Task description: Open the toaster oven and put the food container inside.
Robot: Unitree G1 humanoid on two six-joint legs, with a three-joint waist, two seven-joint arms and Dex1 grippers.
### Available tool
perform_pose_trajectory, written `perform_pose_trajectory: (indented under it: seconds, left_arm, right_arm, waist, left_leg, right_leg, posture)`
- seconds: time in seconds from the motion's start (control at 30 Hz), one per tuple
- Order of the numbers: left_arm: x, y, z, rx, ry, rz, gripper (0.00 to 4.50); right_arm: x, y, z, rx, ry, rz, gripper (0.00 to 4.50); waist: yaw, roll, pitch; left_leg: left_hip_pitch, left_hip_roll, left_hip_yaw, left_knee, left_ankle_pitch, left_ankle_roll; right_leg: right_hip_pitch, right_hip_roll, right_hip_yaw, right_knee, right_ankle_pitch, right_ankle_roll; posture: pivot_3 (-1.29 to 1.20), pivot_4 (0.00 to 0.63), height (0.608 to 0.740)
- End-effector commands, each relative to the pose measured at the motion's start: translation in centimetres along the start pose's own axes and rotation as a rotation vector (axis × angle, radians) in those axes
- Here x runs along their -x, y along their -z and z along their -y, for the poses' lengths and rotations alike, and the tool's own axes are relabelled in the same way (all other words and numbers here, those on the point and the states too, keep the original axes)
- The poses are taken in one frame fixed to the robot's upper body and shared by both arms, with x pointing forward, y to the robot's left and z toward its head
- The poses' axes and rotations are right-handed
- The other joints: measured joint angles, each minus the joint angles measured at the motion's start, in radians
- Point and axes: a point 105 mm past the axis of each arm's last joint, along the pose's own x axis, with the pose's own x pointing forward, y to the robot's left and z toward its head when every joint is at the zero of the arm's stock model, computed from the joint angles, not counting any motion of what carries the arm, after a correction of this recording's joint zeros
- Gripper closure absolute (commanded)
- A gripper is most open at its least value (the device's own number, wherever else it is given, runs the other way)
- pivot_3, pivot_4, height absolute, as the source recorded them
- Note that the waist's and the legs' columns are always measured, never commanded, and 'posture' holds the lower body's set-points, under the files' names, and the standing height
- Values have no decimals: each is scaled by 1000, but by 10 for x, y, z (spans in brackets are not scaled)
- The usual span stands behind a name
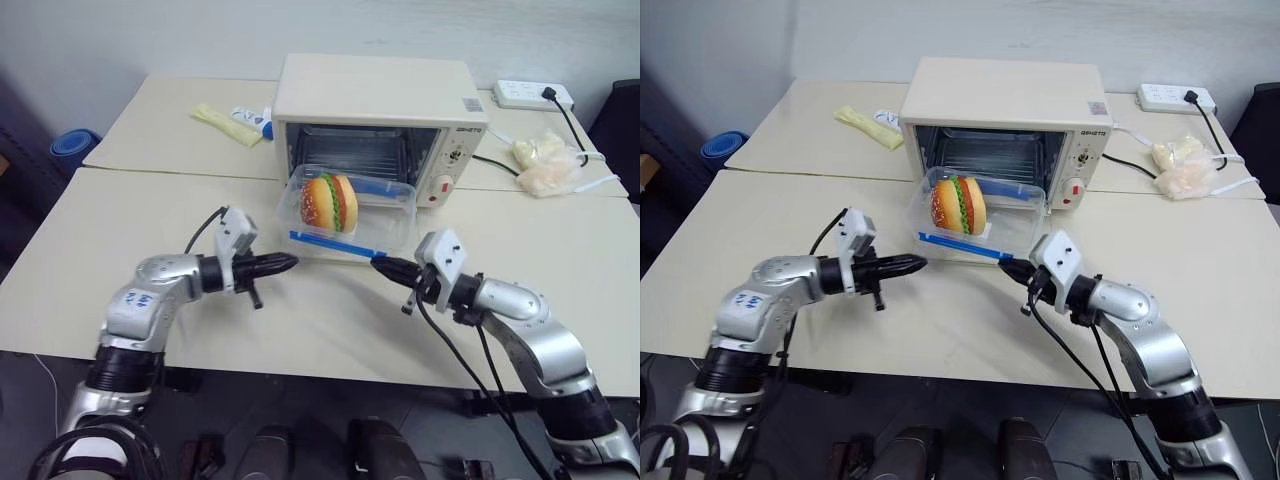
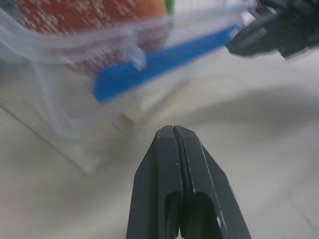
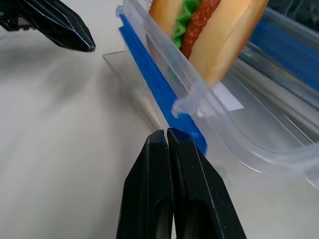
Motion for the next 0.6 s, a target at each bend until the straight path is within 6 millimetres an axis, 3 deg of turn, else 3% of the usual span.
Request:
perform_pose_trajectory:
  seconds: [0.03, 0.43, 0.6]
  left_arm:
    - [-9, -11, -23, -34, -148, 49, 4500]
    - [-29, -30, -45, -4, -307, 178, 4500]
    - [-38, -38, -60, 17, -382, 221, 4500]
  right_arm:
    - [-6, -1, 21, 96, 64, 15, 4416]
    - [-41, -18, 71, 157, 216, 110, 4416]
    - [-56, -17, 86, 136, 266, 116, 4416]
  waist:
    - [-1, 0, 0]
    - [-24, 0, 0]
    - [-24, 0, 0]
  left_leg:
    - [0, 0, 1, 1, 0, 1]
    - [0, 0, 1, 0, 1, -1]
    - [0, 0, 1, 0, 1, -1]
  right_leg:
    - [0, 0, 0, 0, 0, 0]
    - [-1, 0, 0, 1, 1, 1]
    - [-1, 0, 0, 1, 1, 1]
  posture:
    - [0, 150, 740]
    - [0, 150, 740]
    - [0, 150, 740]
